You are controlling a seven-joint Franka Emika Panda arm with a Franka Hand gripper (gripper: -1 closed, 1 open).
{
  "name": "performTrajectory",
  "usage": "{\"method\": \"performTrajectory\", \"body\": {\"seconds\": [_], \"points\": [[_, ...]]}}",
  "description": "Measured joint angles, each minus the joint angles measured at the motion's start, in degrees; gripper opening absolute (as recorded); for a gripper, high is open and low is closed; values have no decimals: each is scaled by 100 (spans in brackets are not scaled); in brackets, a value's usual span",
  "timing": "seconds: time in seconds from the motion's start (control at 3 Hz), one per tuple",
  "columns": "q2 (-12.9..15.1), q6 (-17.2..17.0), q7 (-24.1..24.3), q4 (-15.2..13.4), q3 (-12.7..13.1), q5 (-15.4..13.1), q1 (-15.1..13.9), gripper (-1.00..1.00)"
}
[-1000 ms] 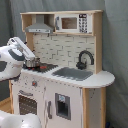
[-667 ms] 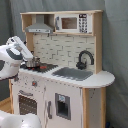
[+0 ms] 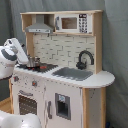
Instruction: Play with the kitchen
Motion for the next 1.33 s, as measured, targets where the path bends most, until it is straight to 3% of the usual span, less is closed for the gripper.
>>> {"method": "performTrajectory", "body": {"seconds": [0.33,0.67,1.33], "points": [[11,-554,328,231,137,128,46,100],[19,-1140,499,465,261,440,102,100],[29,-2144,572,1036,371,1263,86,100]]}}
